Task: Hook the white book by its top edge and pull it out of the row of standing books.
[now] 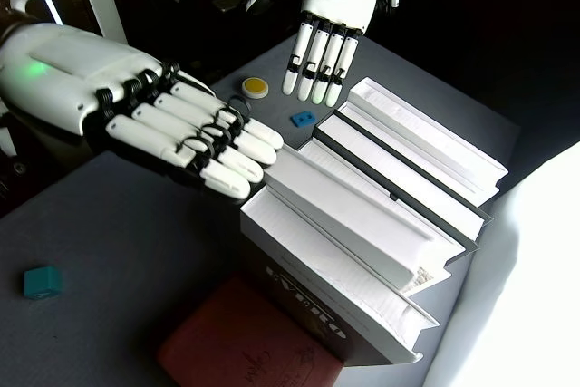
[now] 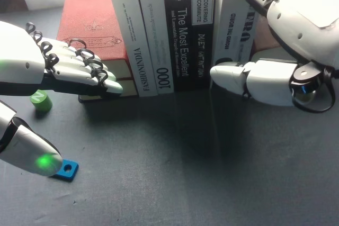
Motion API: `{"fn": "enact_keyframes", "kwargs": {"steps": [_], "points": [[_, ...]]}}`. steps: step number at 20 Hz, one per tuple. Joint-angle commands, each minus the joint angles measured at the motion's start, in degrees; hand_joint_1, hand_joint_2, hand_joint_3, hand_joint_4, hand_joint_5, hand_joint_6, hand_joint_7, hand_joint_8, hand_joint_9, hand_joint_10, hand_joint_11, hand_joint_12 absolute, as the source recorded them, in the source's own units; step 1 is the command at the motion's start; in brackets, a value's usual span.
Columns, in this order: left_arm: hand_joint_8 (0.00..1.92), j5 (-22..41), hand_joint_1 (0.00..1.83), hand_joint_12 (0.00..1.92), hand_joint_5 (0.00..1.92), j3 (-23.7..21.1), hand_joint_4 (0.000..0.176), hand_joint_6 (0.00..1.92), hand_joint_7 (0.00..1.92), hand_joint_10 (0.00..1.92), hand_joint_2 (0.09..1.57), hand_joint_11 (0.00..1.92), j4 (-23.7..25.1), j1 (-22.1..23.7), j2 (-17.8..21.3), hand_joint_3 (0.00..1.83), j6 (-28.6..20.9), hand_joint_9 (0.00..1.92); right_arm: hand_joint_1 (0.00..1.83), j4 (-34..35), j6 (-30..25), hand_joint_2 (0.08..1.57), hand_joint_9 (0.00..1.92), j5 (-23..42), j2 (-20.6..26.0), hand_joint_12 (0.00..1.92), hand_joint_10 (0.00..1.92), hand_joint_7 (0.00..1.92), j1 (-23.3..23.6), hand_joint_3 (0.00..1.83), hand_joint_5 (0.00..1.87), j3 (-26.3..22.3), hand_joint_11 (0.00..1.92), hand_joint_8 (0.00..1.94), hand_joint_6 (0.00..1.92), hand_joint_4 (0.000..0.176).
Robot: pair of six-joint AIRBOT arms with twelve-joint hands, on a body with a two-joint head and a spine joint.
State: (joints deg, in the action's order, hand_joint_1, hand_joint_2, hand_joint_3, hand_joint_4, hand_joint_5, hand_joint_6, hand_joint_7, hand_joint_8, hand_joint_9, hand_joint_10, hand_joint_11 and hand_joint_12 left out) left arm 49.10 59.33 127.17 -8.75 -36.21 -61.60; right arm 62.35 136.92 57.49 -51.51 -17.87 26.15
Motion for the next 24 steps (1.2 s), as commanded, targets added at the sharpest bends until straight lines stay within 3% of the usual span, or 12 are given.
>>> {"fn": "enact_keyframes", "kwargs": {"steps": [1,11,24], "points": [[0.00,-1.7,0.00,0.00,0.00,-0.1,0.000,0.00,0.00,0.00,1.02,0.00,-3.1,0.4,0.0,0.01,-0.1,0.00,0.00,-1.8,1.0,1.05,0.00,3.4,0.3,0.00,0.00,0.00,0.6,0.00,0.03,-0.7,0.00,0.00,0.01,0.000],[0.00,-1.7,0.00,0.00,0.00,-0.1,0.000,0.00,0.00,0.00,1.05,0.00,-3.1,0.4,0.0,0.01,-0.1,0.00,0.00,7.7,7.9,1.04,0.00,8.0,1.9,0.00,0.00,0.00,1.4,0.00,0.02,-9.6,0.00,0.00,0.00,0.000],[0.00,-1.6,0.00,0.00,0.00,-0.3,0.000,0.00,0.00,0.00,1.05,0.00,-3.1,0.3,0.0,0.01,-0.1,0.00,0.00,12.4,10.3,1.06,0.00,9.4,3.2,0.00,0.00,0.02,-0.5,0.00,0.05,-18.4,0.00,0.00,0.00,0.000]]}}
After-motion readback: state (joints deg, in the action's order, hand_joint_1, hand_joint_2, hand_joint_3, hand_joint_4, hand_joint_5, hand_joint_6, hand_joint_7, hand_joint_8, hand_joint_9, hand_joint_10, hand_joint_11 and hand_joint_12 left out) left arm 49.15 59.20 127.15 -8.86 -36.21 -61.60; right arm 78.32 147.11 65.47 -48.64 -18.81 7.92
